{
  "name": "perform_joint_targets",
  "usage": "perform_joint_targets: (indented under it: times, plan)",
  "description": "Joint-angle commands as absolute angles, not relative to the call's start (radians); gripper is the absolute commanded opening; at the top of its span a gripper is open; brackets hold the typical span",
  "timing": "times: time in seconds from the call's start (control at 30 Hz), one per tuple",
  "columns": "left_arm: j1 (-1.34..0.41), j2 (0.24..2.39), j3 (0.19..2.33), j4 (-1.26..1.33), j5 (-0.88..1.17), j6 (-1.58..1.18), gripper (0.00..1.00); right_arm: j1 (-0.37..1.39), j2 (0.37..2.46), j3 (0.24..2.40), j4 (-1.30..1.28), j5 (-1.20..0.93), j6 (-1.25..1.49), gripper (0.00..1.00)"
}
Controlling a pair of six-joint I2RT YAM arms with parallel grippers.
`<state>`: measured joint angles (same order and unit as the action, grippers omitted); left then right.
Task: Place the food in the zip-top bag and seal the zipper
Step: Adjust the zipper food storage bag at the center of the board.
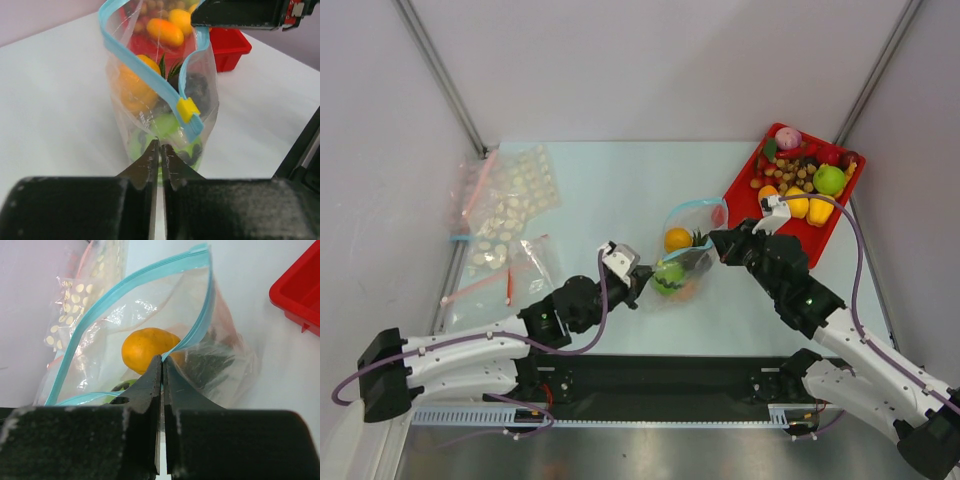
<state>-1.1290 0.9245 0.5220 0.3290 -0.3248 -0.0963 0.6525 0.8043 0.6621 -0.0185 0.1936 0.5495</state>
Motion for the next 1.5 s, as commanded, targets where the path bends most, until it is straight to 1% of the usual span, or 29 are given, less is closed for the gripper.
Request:
perform_joint_targets:
  times: [0.0,0.03,0.07,0.1,0.17,0.43,0.7,0.83,0.97,1.13,1.2,1.23,1.27,1.33,1.37,1.47]
  plan:
    - [-1.121,0.928,0.543,0.347,-0.282,-0.117,0.1,0.652,0.796,0.658,0.041,0.186,0.531,0.0]
    - [-1.123,0.931,0.546,0.341,-0.266,-0.109,0.23,0.652,0.795,0.658,0.044,0.186,0.534,0.0]
    - [-1.123,0.931,0.551,0.334,-0.249,-0.092,0.43,0.652,0.796,0.658,0.048,0.183,0.535,0.0]
    - [-1.121,0.934,0.555,0.331,-0.211,-0.083,0.49,0.652,0.798,0.655,0.048,0.183,0.534,0.0]
    - [-1.123,0.937,0.557,0.334,-0.186,-0.066,0.58,0.652,0.798,0.657,0.049,0.181,0.537,0.0]
    - [-1.132,0.943,0.555,0.351,-0.166,-0.054,0.58,0.653,0.802,0.653,0.057,0.169,0.546,0.0]
    - [-1.209,0.94,0.555,0.39,-0.176,-0.003,0.61,0.658,0.804,0.653,0.061,0.167,0.555,0.0]
    - [-1.209,0.946,0.555,0.4,-0.143,-0.008,0.61,0.663,0.813,0.653,0.063,0.17,0.551,0.0]
    - [-1.21,0.959,0.563,0.391,-0.132,-0.021,0.59,0.667,0.816,0.655,0.063,0.173,0.552,0.0]
    - [-1.209,0.977,0.575,0.388,-0.144,-0.026,0.59,0.675,0.816,0.655,0.063,0.187,0.552,0.0]
    - [-1.209,0.977,0.575,0.384,-0.156,-0.026,0.42,0.678,0.815,0.653,0.063,0.189,0.551,0.0]
    - [-1.209,0.977,0.577,0.379,-0.205,-0.037,0.31,0.68,0.813,0.653,0.063,0.193,0.549,0.0]
    - [-1.209,0.976,0.578,0.365,-0.24,-0.04,0.14,0.68,0.811,0.652,0.063,0.198,0.551,0.0]
    - [-1.209,0.97,0.578,0.356,-0.303,-0.057,0.0,0.686,0.802,0.649,0.063,0.207,0.548,0.0]
    - [-1.207,0.956,0.574,0.36,-0.346,-0.061,0.0,0.687,0.798,0.649,0.064,0.212,0.548,0.0]
    - [-1.184,0.924,0.551,0.367,-0.324,-0.081,0.0,0.698,0.766,0.634,0.075,0.221,0.537,0.0]
